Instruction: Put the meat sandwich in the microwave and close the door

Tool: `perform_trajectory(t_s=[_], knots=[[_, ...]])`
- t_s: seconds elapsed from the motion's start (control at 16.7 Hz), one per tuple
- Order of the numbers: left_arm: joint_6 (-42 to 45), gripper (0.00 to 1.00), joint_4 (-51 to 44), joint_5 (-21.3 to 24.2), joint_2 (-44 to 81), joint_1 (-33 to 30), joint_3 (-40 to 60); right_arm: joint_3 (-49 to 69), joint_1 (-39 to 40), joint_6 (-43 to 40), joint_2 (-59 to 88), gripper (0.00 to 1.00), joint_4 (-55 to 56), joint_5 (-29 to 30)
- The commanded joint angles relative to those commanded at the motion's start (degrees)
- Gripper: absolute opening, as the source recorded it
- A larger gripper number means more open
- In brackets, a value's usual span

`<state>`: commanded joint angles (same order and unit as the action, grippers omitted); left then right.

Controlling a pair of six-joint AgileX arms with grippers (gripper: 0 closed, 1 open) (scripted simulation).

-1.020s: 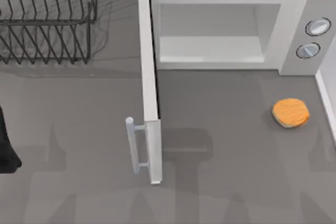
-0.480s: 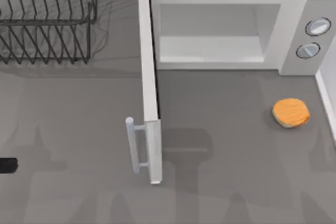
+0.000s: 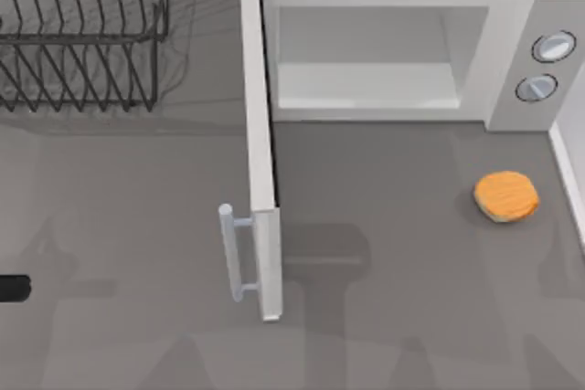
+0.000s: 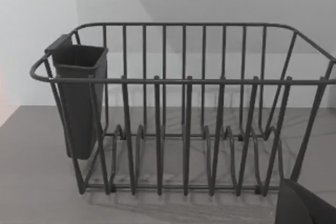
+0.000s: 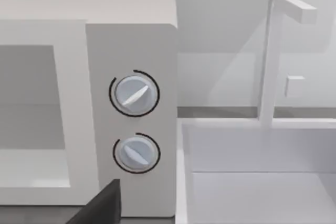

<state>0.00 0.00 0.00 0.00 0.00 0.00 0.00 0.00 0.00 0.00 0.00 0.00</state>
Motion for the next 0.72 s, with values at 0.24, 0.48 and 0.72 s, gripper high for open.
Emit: perform_trajectory(t_s=[0.24, 0.48, 0.72], knots=[[0.0, 0.0, 0.0, 0.0, 0.0, 0.0, 0.0, 0.0, 0.0, 0.0, 0.0, 1.0, 0.0, 0.0], [0.0, 0.0, -3.2, 2.69, -0.65, 2.58, 2.68, 0.0, 0.0, 0.0, 0.0, 1.0, 0.0, 0.0], [-0.03, 0.0, -7.41, 5.95, -1.32, 5.97, 5.95, 0.0, 0.0, 0.0, 0.0, 1.0, 0.0, 0.0]])
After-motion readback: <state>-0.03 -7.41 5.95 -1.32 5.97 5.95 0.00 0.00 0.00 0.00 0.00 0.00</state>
